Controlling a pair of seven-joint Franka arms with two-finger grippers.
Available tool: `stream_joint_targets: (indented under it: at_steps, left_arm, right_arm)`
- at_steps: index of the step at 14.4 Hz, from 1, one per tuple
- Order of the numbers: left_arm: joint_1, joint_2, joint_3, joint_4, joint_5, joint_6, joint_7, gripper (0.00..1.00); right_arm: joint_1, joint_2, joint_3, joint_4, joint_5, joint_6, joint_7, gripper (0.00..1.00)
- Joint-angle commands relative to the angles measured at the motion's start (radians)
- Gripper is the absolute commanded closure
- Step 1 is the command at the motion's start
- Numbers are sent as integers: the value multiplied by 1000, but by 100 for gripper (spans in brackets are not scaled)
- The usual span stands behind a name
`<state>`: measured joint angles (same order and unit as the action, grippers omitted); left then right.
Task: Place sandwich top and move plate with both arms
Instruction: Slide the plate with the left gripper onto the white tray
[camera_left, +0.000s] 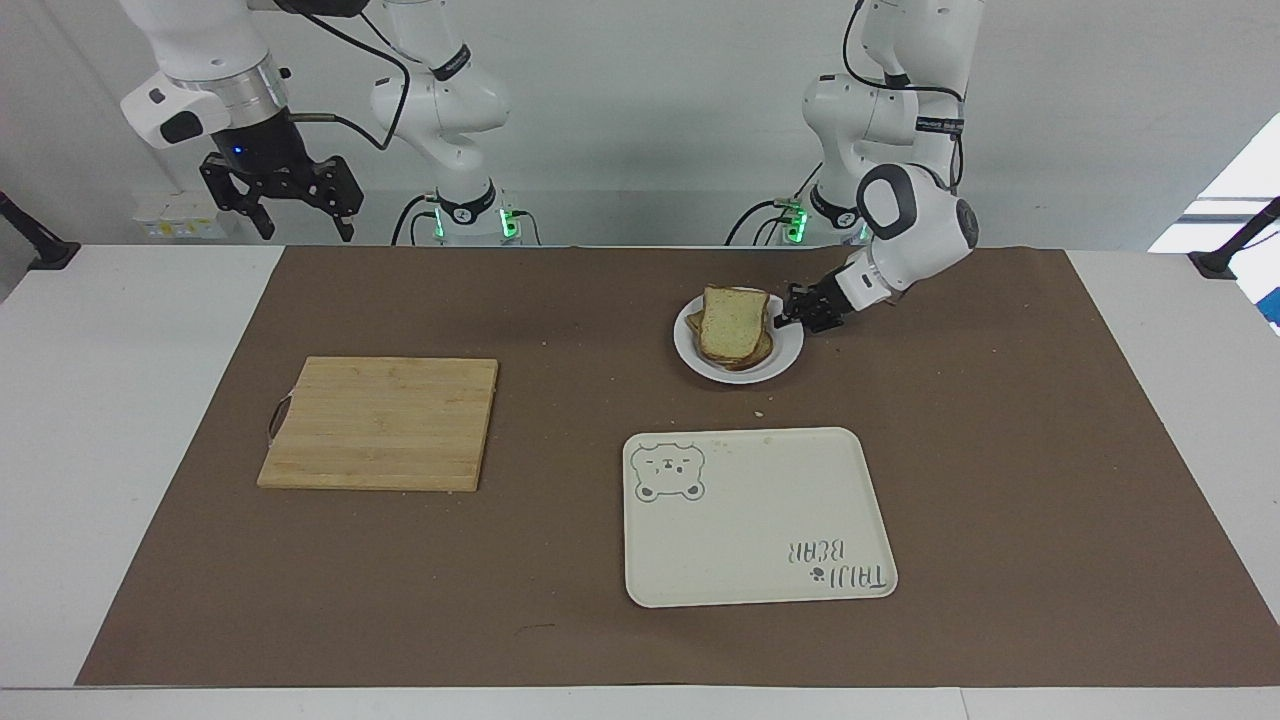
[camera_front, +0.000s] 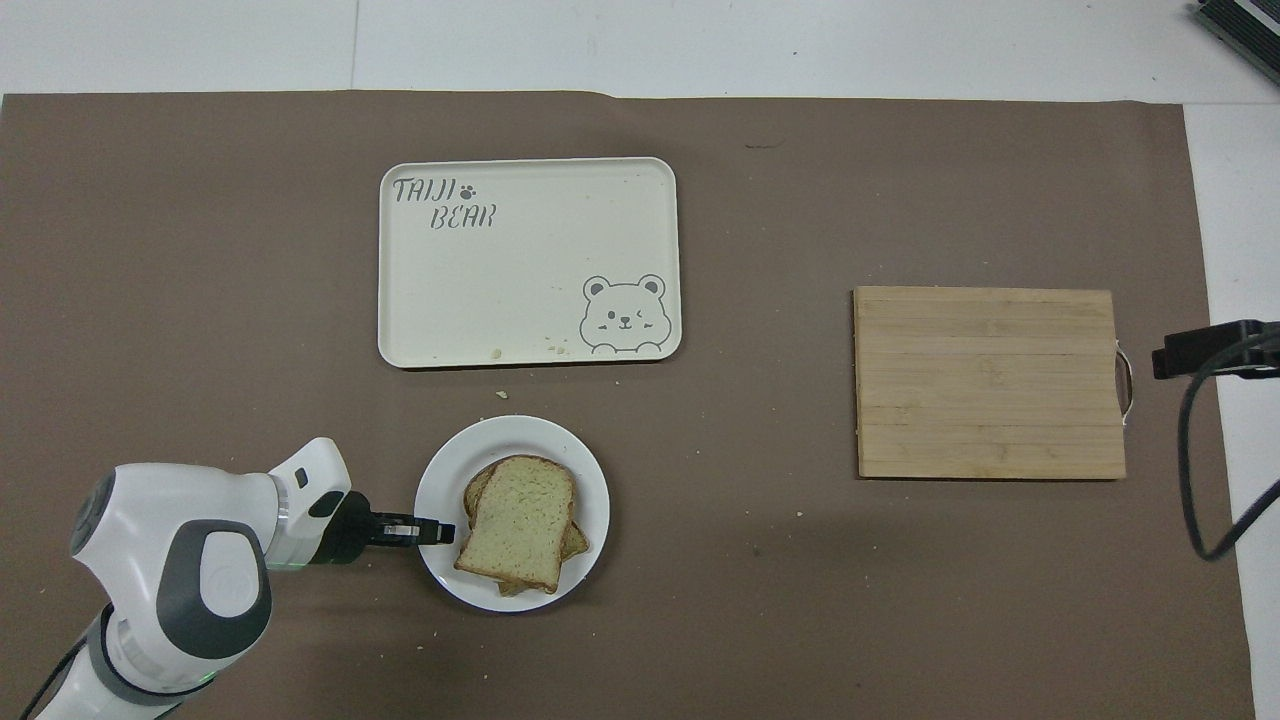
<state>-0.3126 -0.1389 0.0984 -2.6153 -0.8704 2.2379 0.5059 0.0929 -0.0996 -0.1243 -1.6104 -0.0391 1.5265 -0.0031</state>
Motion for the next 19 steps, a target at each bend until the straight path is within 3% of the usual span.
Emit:
stream_joint_targets:
  at_steps: [1,7,10,19]
  left_arm:
    - [53,44,1,69,-56,-78,39,100]
    - [151,87,1,179,-120,-237,82,100]
    - [159,119,3,230,-154,-258,80,100]
    - [202,402,-3,687,-189,-278,-73,100]
  right_arm:
    - [-10,-5,6,4,-18,-20,-26,0]
    - [-10,-5,6,4,-18,-20,-24,0]
    - [-10,-5,6,4,-16,-19,-24,0]
    - [-12,0,5,4,-12,-17,-8,0]
